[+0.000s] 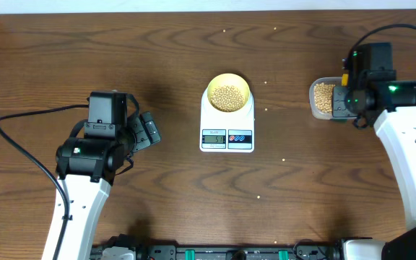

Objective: Scoop item into bowl and weigh 50g on scale

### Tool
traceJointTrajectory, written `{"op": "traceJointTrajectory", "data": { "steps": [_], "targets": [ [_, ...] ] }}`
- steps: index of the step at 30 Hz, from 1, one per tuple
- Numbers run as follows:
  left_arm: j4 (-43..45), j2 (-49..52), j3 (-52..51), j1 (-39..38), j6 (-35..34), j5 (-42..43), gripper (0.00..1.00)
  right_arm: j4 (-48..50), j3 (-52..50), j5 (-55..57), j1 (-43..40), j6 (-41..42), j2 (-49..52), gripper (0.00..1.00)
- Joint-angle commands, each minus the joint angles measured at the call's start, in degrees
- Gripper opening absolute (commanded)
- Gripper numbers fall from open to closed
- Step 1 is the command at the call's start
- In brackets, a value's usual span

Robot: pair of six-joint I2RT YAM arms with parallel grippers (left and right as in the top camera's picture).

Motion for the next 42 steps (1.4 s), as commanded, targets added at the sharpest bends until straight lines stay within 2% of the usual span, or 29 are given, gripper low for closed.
{"op": "traceJointTrajectory", "data": {
  "steps": [1, 6, 8, 11, 14, 19, 25, 30, 34, 37, 42],
  "targets": [
    [-0.13, 0.07, 0.61, 0.35, -0.07, -0.98, 0.96, 0.37, -0.07, 5.46, 1.68, -3.32, 0.46, 0.01],
    [-0.13, 0.07, 0.61, 0.35, -0.07, -0.98, 0.96, 1.4, -0.07, 4.37, 1.9, -1.14, 1.22, 0.01],
    [-0.13, 0.07, 0.61, 0.35, -0.07, -0.96, 0.96, 4.48, -0.07, -1.29, 1.77, 2.21, 1.22, 0.01],
    [-0.13, 0.07, 0.61, 0.37, -0.07, -0.98, 0.96, 8.57, -0.07, -11.26, 1.57, 2.4, 1.31, 0.01],
    [-0.13, 0.07, 0.61, 0.35, -0.07, -0.98, 0.96, 12.59, -0.07, -16.35, 1.57, 6.78, 1.31, 0.01],
    [-0.13, 0.07, 0.61, 0.37, -0.07, -0.98, 0.96, 23.71, -0.04, -31.12, 1.68, 6.73, 1.38, 0.01],
    [-0.13, 0.07, 0.61, 0.35, -0.07, -0.98, 0.96, 37.59, -0.04, -34.18, 2.01, 5.31, 2.84, 0.01],
    [-0.13, 0.07, 0.61, 0.35, -0.07, -0.98, 0.96, 46.4, 0.33, -41.57, 2.01, 6.99, 6.84, 0.01],
    [-0.13, 0.07, 0.61, 0.35, -0.09, -0.98, 0.96, 46.69, 1.9, -49.86, 2.21, 7.34, 10.86, 0.01],
    [-0.13, 0.07, 0.61, 0.35, -0.07, -0.98, 0.96, 44.59, 2.75, -51.98, 3.34, 6.99, 12.92, 0.01],
    [-0.13, 0.07, 0.61, 0.35, -0.07, -0.98, 0.96, 38.93, 3.19, -51.67, 6.58, -0.42, 13.86, 0.01]
  ]
}}
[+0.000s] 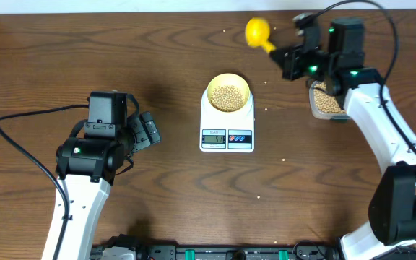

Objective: Scoop item into bowl and weigh 50g on scale
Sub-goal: 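Carry the scoop left over the yellow bowl on the scale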

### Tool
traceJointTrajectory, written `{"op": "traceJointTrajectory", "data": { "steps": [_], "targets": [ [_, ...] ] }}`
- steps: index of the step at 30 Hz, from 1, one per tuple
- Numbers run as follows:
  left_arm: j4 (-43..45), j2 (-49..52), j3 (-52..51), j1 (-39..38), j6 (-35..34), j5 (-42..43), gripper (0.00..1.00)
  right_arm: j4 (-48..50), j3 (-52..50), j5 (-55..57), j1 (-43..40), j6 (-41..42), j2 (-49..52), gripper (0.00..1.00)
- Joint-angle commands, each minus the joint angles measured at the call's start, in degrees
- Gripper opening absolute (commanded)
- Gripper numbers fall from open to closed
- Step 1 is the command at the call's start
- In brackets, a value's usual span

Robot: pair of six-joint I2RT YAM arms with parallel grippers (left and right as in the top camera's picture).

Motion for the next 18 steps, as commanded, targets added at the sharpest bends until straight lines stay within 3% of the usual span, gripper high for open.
{"op": "traceJointTrajectory", "data": {
  "steps": [1, 10, 18],
  "targets": [
    [-0.15, 0.07, 0.61, 0.35, -0.07, -0.96, 0.96, -2.12, 2.32, -2.25, 2.69, -6.93, -0.46, 0.01],
    [-0.15, 0.07, 0.61, 0.35, -0.07, -0.96, 0.96, -13.27, 2.29, 11.65, 8.44, -21.97, -0.42, 0.01],
    [-0.15, 0.07, 0.61, 0.35, -0.07, -0.96, 0.96, -15.41, 2.29, 14.58, 10.62, -22.8, -0.42, 0.01]
  ]
}}
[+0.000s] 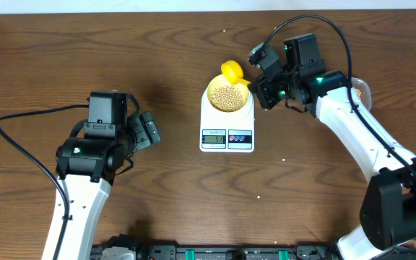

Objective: Scoop item into bowl and weigh 50g on scale
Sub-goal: 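Carry the scoop left over the yellow bowl on the scale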

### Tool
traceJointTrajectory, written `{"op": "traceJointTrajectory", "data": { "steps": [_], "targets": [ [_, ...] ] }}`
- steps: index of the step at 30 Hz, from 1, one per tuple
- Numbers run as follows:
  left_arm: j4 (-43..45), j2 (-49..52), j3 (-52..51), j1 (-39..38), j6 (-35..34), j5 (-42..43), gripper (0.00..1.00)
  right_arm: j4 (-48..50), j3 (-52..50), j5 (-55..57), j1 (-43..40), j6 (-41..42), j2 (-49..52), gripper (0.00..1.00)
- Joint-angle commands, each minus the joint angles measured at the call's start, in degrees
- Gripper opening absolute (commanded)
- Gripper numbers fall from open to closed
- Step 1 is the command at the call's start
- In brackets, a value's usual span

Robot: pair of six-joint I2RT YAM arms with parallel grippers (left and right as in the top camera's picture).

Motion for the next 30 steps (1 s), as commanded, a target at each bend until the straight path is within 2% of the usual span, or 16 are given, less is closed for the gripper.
{"op": "traceJointTrajectory", "data": {
  "steps": [1, 8, 22, 30],
  "targets": [
    [-0.13, 0.07, 0.61, 0.35, -0.07, -0.98, 0.96, -0.68, 1.44, 1.66, 0.37, -2.29, -0.52, 0.01],
    [-0.13, 0.07, 0.61, 0.35, -0.07, -0.98, 0.96, -4.68, 1.44, 1.44, 0.72, -4.46, -0.52, 0.01],
    [-0.13, 0.07, 0.61, 0.35, -0.07, -0.98, 0.96, -4.94, 1.44, 1.6, 2.67, -4.42, -0.37, 0.01],
    [-0.13, 0.07, 0.61, 0.35, -0.07, -0.98, 0.96, -5.07, 1.31, 5.31, 3.65, -4.42, -0.15, 0.01]
  ]
}}
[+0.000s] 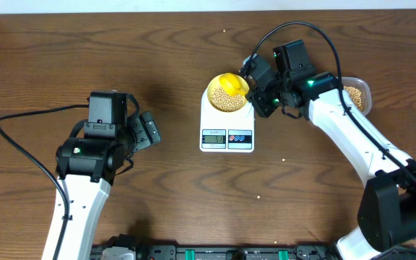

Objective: Scoop item into bowl and weigh 50g on scale
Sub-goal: 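Carry the scoop left over the yellow bowl on the scale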

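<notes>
A yellow bowl (pixel 222 100) of beige beans stands on the white scale (pixel 227 127) at the table's middle. My right gripper (pixel 254 81) is at the bowl's right rim, shut on the handle of a yellow scoop (pixel 232 83), whose cup is tipped over the bowl's upper right part. The clear container (pixel 357 94) of beans sits at the far right, partly hidden by the right arm. My left gripper (pixel 150 130) hangs well to the left of the scale; its fingers look parted and hold nothing.
A few stray beans (pixel 284 160) lie on the brown wooden table (pixel 179 188), some near its back edge and some in front of the scale. The scale's display (pixel 214 138) is lit; its digits are too small to read.
My right gripper has shifted a little left and down, so the scoop's cup has gone from the bowl's back rim to lying over the beans inside. The left arm is unchanged.
My right gripper was first over the bean container at the far right. Then it held the yellow scoop up near the table's back edge, left of the container. Then the scoop was at the bowl's back rim, and now it is tipped over the bowl.
</notes>
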### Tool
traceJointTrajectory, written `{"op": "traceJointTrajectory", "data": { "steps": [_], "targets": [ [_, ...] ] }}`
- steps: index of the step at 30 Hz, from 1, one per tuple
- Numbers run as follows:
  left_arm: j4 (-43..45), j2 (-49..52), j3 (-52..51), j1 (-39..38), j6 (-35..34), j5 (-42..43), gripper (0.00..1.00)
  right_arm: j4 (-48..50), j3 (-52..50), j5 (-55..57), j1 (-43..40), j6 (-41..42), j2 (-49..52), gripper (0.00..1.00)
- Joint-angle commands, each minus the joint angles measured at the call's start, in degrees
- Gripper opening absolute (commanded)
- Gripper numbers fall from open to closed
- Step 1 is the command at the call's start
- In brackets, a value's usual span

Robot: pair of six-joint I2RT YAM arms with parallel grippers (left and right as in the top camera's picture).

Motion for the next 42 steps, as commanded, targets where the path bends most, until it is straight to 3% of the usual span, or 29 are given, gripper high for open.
{"op": "traceJointTrajectory", "data": {
  "steps": [1, 42],
  "targets": [
    [-0.13, 0.07, 0.61, 0.37, -0.07, -0.98, 0.96, -0.24, 1.2, 1.22, 0.61, -0.85, -0.15, 0.01],
    [-0.13, 0.07, 0.61, 0.35, -0.07, -0.96, 0.96, -1.29, 0.83, 4.0, 1.36, -3.21, 1.2, 0.01]
  ]
}}
